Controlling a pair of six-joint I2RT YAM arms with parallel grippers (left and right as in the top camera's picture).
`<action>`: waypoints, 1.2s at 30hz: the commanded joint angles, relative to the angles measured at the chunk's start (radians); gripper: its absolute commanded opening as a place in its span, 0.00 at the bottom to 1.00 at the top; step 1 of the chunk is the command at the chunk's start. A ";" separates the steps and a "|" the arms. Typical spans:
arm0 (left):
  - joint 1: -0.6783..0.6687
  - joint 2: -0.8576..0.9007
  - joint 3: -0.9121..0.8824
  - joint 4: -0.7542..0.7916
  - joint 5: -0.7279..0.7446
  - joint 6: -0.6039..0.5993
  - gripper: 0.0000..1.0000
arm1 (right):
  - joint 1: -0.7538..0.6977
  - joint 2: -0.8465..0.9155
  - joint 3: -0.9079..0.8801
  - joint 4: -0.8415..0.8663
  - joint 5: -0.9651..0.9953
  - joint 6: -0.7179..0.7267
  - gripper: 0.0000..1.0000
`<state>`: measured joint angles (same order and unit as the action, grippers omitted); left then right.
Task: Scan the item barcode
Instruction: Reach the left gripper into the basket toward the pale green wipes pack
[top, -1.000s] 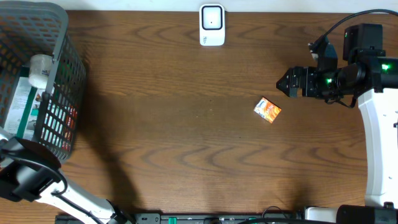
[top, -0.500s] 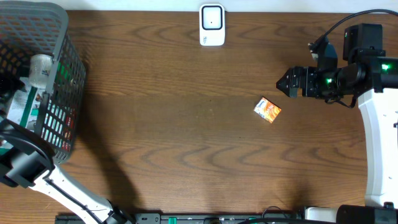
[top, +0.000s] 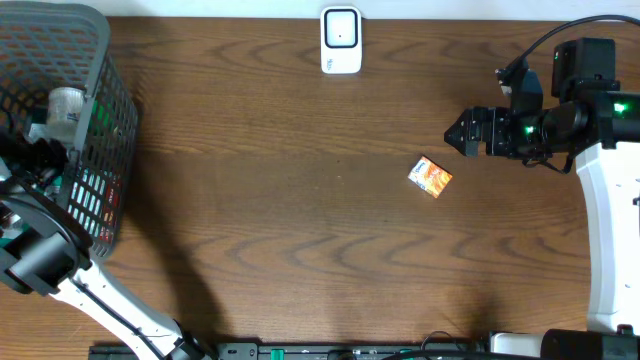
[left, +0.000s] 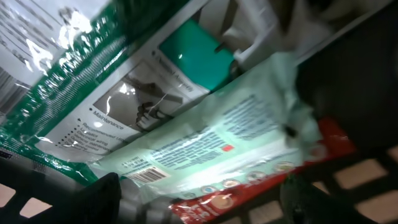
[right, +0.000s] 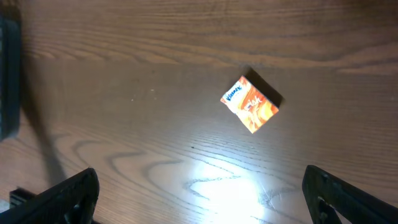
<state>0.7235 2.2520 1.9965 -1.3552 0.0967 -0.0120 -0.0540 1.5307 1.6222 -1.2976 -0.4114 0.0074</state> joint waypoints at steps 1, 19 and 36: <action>0.004 0.009 -0.032 0.039 -0.064 0.024 0.82 | 0.002 -0.001 0.018 -0.001 -0.004 0.006 0.99; -0.001 0.009 -0.153 0.152 0.155 0.124 0.69 | 0.002 -0.001 0.018 -0.001 -0.005 0.006 0.99; 0.000 0.009 -0.096 0.047 0.237 0.077 0.15 | 0.002 -0.001 0.018 -0.001 -0.005 0.006 0.99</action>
<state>0.7254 2.2513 1.8683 -1.2854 0.2913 0.0887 -0.0540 1.5307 1.6222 -1.2976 -0.4114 0.0074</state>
